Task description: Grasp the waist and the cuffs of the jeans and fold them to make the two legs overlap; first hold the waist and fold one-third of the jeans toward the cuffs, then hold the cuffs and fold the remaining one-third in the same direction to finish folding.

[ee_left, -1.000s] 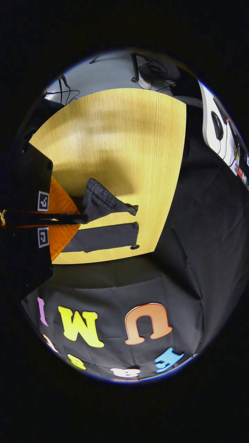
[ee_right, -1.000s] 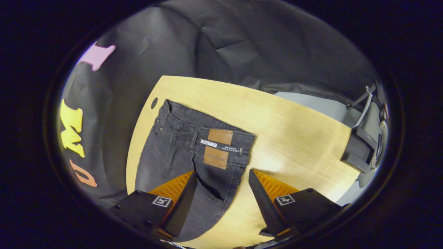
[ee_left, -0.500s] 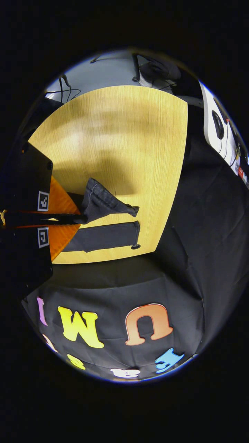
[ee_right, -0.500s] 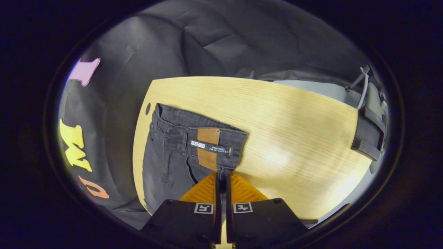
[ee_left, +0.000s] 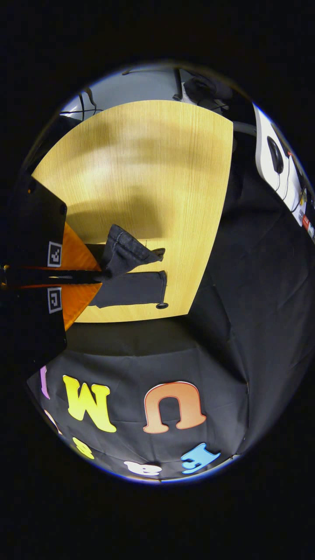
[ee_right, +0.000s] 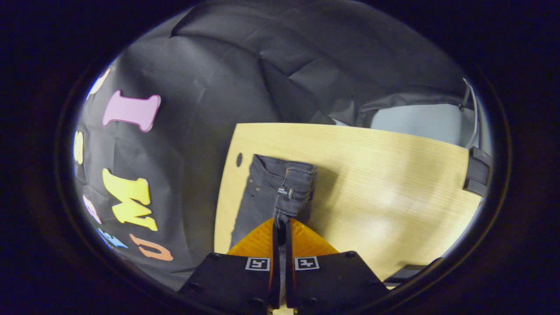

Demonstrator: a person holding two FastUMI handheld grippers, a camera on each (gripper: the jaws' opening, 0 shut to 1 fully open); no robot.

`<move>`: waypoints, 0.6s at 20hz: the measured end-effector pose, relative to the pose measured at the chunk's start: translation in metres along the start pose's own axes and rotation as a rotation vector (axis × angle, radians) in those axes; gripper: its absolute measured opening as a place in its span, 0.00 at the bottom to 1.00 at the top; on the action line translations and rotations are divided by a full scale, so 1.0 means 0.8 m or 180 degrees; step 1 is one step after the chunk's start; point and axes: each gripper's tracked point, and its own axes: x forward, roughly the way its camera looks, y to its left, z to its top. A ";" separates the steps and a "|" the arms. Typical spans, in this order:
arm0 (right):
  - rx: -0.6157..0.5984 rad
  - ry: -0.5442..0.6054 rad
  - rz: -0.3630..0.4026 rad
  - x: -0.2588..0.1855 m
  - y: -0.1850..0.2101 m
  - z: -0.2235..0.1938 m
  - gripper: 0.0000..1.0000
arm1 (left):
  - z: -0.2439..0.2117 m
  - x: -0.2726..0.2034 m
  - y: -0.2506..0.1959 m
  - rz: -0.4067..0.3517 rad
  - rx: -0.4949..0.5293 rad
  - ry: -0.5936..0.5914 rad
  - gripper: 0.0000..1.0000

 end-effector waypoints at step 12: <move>-0.0206 -0.0282 0.0381 0.107 0.133 0.025 0.06 | 0.032 0.148 -0.056 0.0216 0.0101 0.0152 0.03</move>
